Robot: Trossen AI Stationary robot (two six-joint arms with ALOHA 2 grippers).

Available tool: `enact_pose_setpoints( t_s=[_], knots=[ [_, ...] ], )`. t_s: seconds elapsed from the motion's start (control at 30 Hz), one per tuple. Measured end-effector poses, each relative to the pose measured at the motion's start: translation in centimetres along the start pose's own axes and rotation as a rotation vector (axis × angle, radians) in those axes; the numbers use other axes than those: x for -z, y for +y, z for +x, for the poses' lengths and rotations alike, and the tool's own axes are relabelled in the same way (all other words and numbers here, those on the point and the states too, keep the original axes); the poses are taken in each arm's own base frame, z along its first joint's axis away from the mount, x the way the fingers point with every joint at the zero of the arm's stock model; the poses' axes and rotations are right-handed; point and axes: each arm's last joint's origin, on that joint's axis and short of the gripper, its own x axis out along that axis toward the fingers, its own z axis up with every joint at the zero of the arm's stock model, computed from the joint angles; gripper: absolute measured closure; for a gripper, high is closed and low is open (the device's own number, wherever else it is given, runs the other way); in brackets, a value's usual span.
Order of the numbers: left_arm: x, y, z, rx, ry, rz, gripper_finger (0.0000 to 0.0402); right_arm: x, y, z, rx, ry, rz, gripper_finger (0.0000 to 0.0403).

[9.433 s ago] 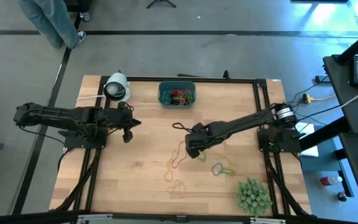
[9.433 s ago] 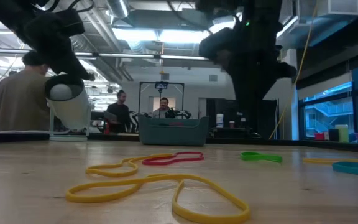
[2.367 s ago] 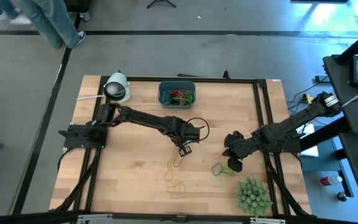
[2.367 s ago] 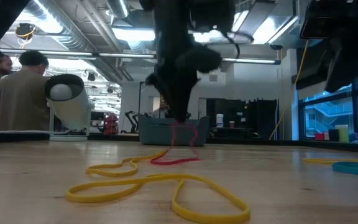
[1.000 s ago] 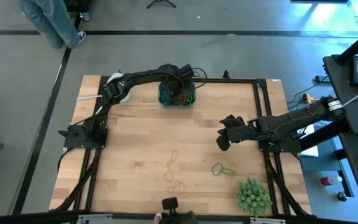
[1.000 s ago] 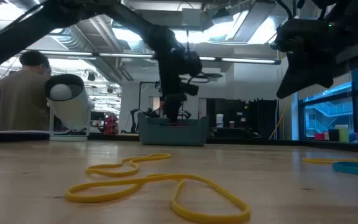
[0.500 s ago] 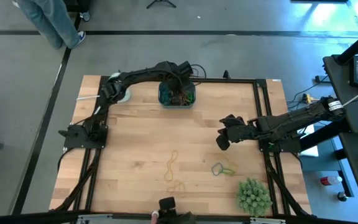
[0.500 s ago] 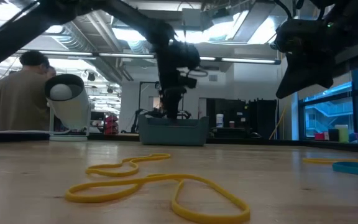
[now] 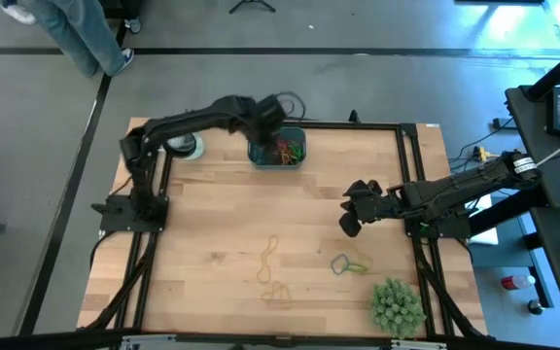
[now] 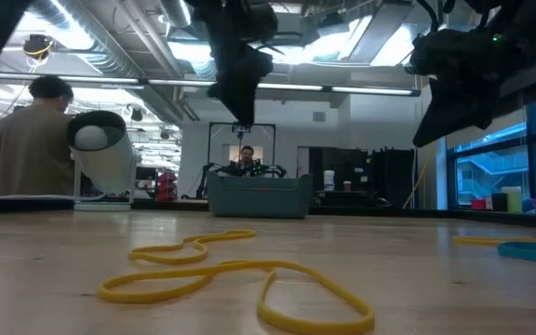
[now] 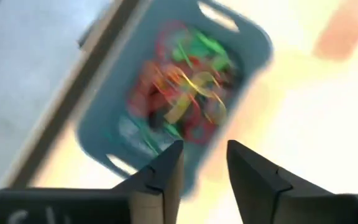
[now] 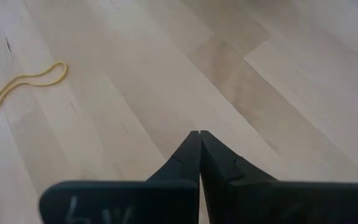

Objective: Pick and place rubber bands into bin
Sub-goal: Put the yellow rubber band into the blue bin

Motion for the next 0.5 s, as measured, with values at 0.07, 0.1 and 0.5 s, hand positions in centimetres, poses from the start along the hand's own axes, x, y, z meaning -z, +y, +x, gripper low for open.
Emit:
enact_pose_setpoints(
  t_s=[0.07, 0.1, 0.5],
  knots=[
    [1.7, -1.4, -0.1, 0.016, 0.02, -0.02, 0.0304, 0.0, 0.0, 0.0, 0.0, 0.0, -0.019, 0.0398],
    [2.7, -2.2, 0.0, 0.022, 0.028, -0.024, 0.0316, 0.0, 0.0, 0.0, 0.001, 0.001, -0.028, 0.0398],
    [15.0, -10.9, 0.2, 0.201, -0.028, -0.024, 0.0399, -0.1, 0.1, 0.0, -0.006, -0.008, -0.156, 0.0394]
  ],
)
